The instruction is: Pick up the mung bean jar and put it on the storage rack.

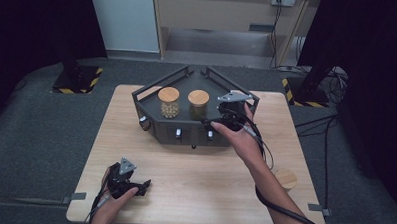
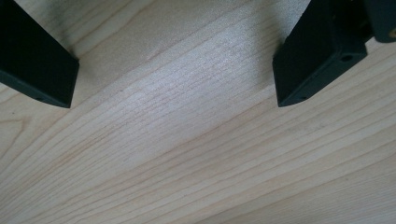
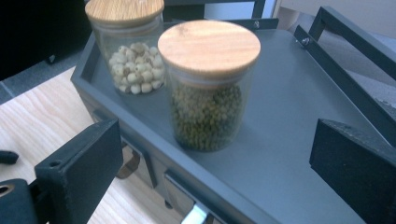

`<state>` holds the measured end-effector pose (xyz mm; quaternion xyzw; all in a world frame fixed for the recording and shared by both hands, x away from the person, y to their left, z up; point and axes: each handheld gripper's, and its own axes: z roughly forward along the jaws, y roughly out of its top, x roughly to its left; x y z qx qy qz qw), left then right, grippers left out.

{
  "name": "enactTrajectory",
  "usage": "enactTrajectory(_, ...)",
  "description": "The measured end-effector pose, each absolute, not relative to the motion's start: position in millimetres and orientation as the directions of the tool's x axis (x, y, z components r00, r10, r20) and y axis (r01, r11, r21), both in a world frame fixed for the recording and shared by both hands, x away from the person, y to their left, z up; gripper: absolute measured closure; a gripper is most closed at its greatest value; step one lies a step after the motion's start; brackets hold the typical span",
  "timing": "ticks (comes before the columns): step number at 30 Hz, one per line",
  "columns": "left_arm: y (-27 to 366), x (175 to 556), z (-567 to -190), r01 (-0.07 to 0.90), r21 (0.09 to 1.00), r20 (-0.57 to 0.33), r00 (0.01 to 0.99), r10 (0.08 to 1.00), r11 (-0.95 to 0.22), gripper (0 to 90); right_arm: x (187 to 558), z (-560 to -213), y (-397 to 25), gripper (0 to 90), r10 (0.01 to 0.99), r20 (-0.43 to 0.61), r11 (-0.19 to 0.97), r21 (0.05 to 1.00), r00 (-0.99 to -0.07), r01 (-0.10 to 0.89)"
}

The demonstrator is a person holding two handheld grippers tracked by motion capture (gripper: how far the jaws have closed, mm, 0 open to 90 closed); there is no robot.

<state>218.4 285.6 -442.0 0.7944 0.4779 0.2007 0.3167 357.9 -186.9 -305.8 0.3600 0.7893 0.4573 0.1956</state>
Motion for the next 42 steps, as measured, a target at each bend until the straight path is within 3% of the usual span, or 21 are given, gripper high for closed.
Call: enactTrajectory(42, 286, 218, -442, 0.632, 0.695, 0.016, 0.463, 0.886, -0.343, 0.0, 312, -304, -259, 2.5, 0.761, -0.05, 0.407, 0.814, -0.647, 0.415)
